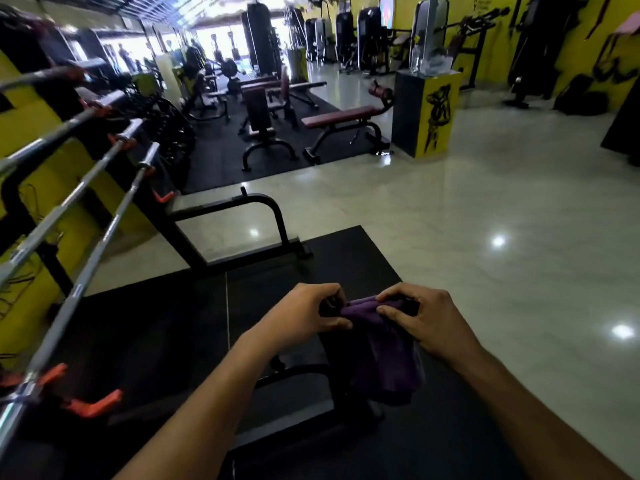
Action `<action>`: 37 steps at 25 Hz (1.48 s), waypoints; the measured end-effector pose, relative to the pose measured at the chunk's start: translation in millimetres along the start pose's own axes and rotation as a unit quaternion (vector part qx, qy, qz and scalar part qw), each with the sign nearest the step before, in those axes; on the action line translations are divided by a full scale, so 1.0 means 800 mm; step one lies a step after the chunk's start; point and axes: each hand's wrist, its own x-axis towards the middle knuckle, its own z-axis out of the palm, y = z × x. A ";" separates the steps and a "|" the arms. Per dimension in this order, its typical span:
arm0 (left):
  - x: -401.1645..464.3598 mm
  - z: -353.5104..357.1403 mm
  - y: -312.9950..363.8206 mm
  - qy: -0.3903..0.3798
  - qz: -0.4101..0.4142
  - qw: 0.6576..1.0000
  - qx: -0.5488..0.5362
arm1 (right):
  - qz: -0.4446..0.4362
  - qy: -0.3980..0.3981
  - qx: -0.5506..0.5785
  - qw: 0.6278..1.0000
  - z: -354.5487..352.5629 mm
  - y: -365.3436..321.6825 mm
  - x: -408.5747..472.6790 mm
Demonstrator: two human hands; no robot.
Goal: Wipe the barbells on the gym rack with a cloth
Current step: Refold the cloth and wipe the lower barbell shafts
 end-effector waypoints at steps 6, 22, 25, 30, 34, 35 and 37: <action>0.104 0.028 -0.078 0.029 -0.047 0.991 -0.123 | 0.020 -0.040 -0.058 0.997 0.000 0.087 0.102; 0.444 0.003 -0.126 0.101 -0.058 0.975 -0.188 | 0.204 -0.105 0.145 0.963 -0.040 0.348 0.379; 0.526 -0.009 -0.151 0.097 -0.095 0.970 -0.202 | 0.210 -0.083 0.182 0.957 -0.041 0.400 0.450; 0.587 -0.038 -0.209 0.087 -0.151 0.969 -0.178 | 0.155 -0.122 0.215 0.956 -0.003 0.421 0.584; 0.628 -0.050 -0.292 0.067 -0.199 0.963 -0.167 | 0.057 -0.223 0.167 0.959 0.076 0.409 0.693; 0.638 -0.053 -0.316 0.087 -0.205 0.957 -0.184 | 0.048 -0.229 0.157 0.960 0.098 0.410 0.719; 0.654 -0.063 -0.361 0.131 -0.220 0.940 -0.224 | 0.063 -0.246 0.158 0.954 0.134 0.423 0.767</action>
